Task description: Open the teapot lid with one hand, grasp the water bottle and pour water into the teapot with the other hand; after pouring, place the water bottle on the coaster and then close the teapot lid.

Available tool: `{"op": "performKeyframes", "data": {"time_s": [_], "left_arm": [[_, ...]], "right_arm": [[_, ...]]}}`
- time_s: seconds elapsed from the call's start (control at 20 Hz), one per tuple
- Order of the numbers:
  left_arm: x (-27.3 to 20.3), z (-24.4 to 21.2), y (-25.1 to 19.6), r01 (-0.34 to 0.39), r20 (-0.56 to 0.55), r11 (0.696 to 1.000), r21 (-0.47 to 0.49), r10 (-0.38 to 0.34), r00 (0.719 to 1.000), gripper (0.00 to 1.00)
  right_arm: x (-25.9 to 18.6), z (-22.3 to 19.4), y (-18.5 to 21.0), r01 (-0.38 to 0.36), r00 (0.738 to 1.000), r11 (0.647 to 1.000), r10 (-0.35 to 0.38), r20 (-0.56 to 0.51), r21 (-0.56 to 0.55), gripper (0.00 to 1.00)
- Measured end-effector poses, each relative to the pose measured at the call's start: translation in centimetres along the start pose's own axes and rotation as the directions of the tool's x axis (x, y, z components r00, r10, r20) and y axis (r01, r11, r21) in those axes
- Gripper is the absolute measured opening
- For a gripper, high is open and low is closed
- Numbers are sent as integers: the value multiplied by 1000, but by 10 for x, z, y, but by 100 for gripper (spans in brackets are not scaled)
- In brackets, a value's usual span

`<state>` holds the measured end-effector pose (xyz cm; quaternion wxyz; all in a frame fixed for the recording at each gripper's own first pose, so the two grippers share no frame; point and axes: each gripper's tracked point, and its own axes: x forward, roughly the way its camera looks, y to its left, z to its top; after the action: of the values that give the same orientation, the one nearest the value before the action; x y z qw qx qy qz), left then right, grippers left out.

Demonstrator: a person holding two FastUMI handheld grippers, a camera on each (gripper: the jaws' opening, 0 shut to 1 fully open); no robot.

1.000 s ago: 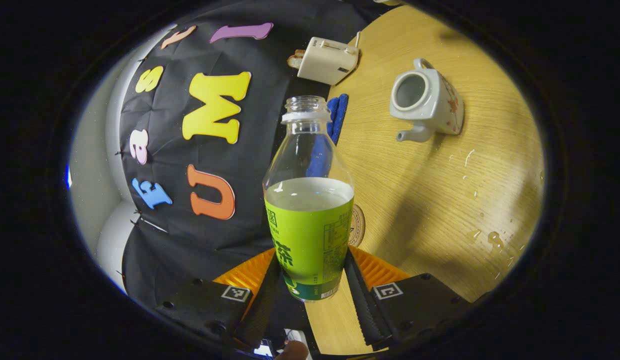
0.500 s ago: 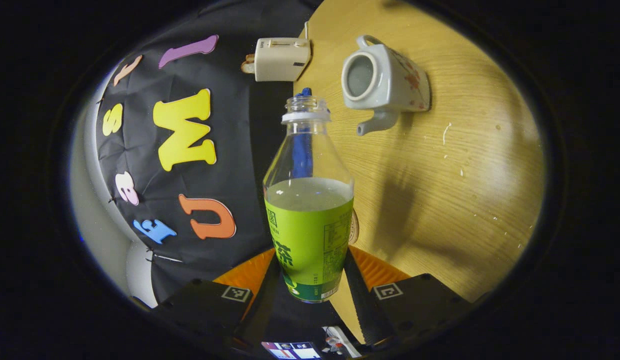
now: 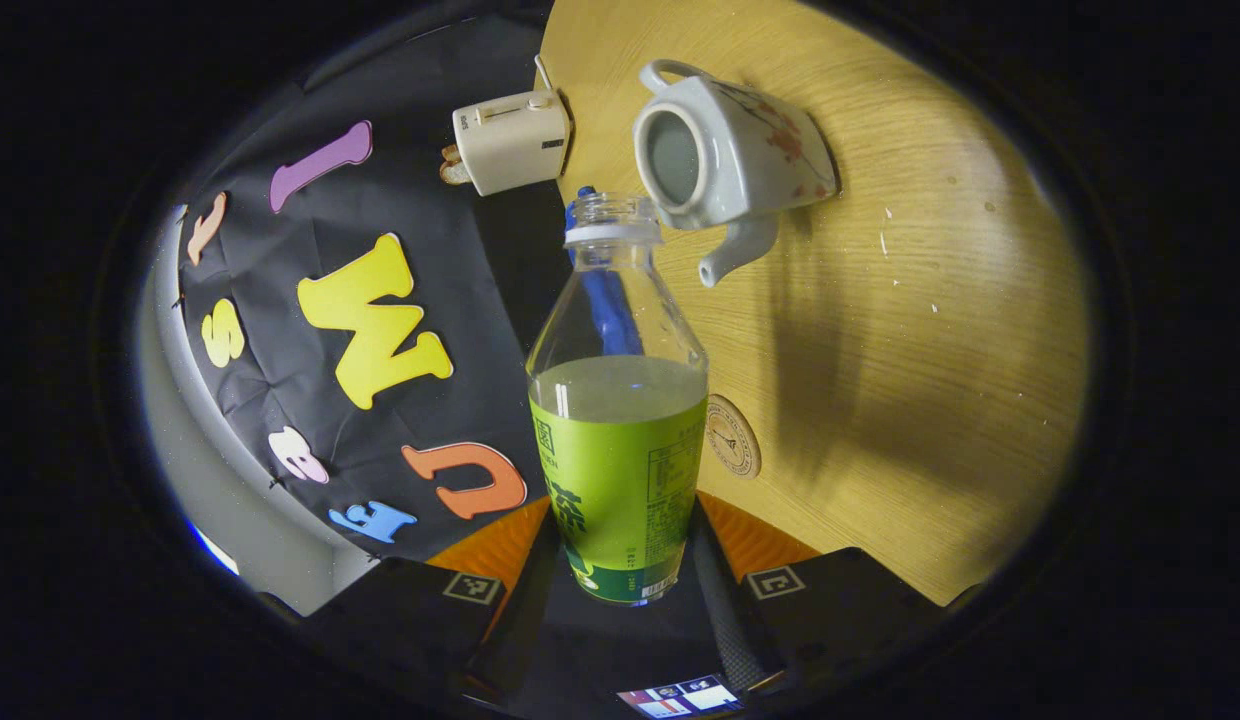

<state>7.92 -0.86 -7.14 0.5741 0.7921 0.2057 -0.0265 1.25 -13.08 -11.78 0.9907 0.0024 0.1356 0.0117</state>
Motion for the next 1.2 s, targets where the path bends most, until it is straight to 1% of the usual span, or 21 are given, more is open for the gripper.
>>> {"op": "performKeyframes", "data": {"time_s": [0.15, 0.35, 0.95, 1.0, 1.05, 1.2], "left_arm": [[-1, 1, 6, -19, 2, 998, 56, 19, 1000, 74], [0, 3, 17, -46, 10, 989, 143, 45, 999, 74], [1, 1, 34, -79, -12, 969, 235, 84, 996, 74], [-1, 3, 35, -83, -8, 967, 242, 87, 996, 71], [-1, 2, 36, -82, -9, 967, 243, 86, 996, 74], [-3, 3, 39, -86, -12, 961, 263, 92, 996, 74]], "right_arm": [[0, -2, -2, 0, 1000, 1000, 0, 0, 2, 0], [0, -3, -3, -2, 1000, 1000, 2, 1, 4, 0], [-1, -7, -14, 7, 1000, 1000, -7, 0, 17, 0], [-1, -7, -14, 8, 1000, 1000, -8, -1, 19, 0], [0, -8, -15, 8, 1000, 1000, -8, -1, 22, 0], [0, -8, -16, 8, 1000, 1000, -8, -2, 23, 0]]}}
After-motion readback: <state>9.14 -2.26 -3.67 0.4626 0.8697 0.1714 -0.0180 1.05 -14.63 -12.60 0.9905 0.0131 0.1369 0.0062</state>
